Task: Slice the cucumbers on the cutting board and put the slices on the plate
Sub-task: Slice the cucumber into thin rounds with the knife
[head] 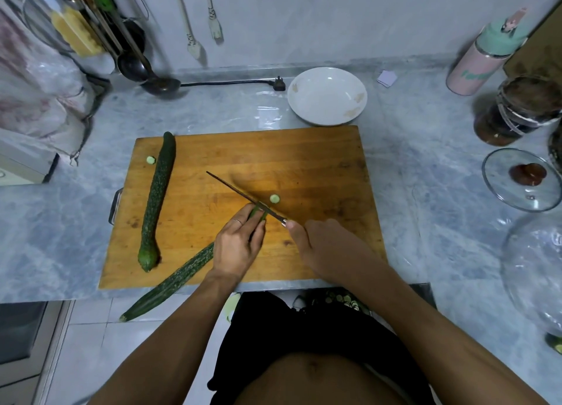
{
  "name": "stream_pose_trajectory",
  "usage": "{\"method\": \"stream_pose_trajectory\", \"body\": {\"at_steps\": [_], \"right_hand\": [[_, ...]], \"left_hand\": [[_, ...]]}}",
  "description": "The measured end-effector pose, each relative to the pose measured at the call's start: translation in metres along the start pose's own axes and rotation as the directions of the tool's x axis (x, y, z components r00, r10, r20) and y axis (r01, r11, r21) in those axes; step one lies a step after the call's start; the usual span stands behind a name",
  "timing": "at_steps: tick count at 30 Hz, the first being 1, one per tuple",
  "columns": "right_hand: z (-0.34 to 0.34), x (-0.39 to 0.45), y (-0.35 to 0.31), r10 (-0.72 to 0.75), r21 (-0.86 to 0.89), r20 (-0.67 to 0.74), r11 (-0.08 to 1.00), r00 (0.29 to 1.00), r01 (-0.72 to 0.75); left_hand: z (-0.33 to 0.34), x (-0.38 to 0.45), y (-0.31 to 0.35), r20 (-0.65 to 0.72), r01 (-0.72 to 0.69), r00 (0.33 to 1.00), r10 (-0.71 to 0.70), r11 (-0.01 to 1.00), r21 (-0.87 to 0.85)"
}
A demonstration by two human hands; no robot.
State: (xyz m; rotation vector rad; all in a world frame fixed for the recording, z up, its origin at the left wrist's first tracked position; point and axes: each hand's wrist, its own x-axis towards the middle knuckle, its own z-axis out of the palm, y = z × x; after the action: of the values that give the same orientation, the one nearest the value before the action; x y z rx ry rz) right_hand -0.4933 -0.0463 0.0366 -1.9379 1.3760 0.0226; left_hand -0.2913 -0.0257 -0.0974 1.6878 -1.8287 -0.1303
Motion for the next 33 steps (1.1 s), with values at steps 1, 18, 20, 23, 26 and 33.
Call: {"method": "stream_pose_trajectory", "body": {"at_steps": [1, 18, 20, 23, 26, 33], "right_hand": [[-0.001, 0.001, -0.001, 0.001, 0.008, -0.008, 1.0, 1.0, -0.001], [0.012, 0.037, 0.003, 0.007, 0.091, -0.003, 0.996, 1.0, -0.007], [0.003, 0.038, 0.004, 0.003, 0.116, 0.006, 0.993, 1.0, -0.004], [-0.004, 0.035, 0.007, 0.003, 0.113, 0.017, 0.994, 1.0, -0.005], [-0.006, 0.022, 0.007, -0.024, 0.066, 0.024, 0.998, 0.999, 0.023], [-0.003, 0.005, 0.005, -0.046, -0.017, -0.015, 0.999, 0.999, 0.046]], "left_hand": [[0.0, 0.0, 0.0, -0.005, -0.007, 1.0, 0.007, 1.0, 0.005], [-0.002, 0.001, 0.004, -0.029, -0.021, 0.999, 0.02, 1.0, -0.02], [-0.003, 0.002, 0.005, -0.038, -0.019, 0.999, 0.018, 1.0, -0.013], [-0.001, 0.001, 0.007, -0.034, 0.022, 0.999, -0.02, 0.998, 0.052], [0.001, 0.0, 0.01, -0.036, 0.044, 0.998, -0.043, 0.998, 0.035], [-0.002, -0.001, 0.012, -0.07, 0.041, 0.997, -0.042, 0.999, -0.019]]}}
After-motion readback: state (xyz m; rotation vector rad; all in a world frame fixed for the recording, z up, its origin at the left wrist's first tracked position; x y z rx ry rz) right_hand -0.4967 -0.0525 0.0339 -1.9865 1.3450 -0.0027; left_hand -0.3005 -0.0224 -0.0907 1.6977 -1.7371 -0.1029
